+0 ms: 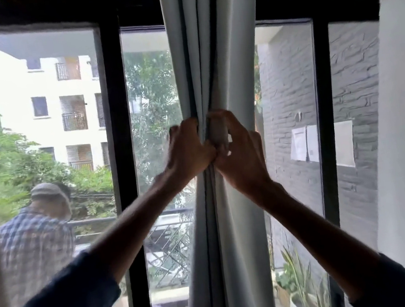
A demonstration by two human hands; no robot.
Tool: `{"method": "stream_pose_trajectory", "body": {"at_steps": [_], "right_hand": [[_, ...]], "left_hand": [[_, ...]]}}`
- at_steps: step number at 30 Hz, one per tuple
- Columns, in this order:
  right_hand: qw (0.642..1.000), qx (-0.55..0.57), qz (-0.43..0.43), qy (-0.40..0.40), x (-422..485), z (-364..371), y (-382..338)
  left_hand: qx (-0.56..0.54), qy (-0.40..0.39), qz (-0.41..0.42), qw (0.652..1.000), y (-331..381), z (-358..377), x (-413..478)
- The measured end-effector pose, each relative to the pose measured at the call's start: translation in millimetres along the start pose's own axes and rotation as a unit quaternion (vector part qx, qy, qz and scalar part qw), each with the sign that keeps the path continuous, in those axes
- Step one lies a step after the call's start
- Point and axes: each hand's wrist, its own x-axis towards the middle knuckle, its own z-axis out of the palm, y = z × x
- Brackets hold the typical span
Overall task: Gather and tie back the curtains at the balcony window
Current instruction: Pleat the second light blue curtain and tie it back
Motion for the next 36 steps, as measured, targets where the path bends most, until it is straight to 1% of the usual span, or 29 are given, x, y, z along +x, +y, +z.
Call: {"method": "stream_pose_trajectory", "body": {"at_steps": [3,8,11,15,17,21,24,26,29,33,36], "right_hand": [[0.999,-0.02,0.041,-0.019,5,-9,4],[0.996,-0.06,0.045,-0.055,34,-10,5],[0.986,-0.101,0.092,-0.096,42,-10,10],[0.972,-0.095,0.126,-0.172,24,-13,13],[0.969,-0.095,0.131,-0.185,2,-12,10],[0.967,-0.085,0.165,-0.172,-57,-7,7],[0.965,-0.075,0.207,-0.145,-102,0,7],[0.963,-0.079,0.217,-0.138,-134,5,5],[0.96,-0.076,0.238,-0.127,-176,3,4],[0.955,-0.033,0.27,-0.12,-226,-6,3],[0.953,-0.004,0.283,-0.106,-248,-13,0]], "left_hand": [[0.009,0.013,0.006,1.0,1,15,-20],[0.045,0.051,0.051,0.996,16,17,-36],[0.061,0.06,0.087,0.993,26,12,-52],[0.038,0.051,0.078,0.995,20,13,-77],[0.042,0.036,0.066,0.996,13,16,-94],[0.032,0.011,0.014,0.999,-3,29,-139],[-0.008,-0.006,-0.04,0.999,-14,43,-175],[-0.031,-0.015,-0.07,0.997,-19,53,-198],[-0.041,-0.027,-0.092,0.994,-23,64,-230],[-0.076,-0.036,-0.117,0.99,-28,73,-267],[-0.054,-0.028,-0.14,0.988,-30,78,-279]]}}
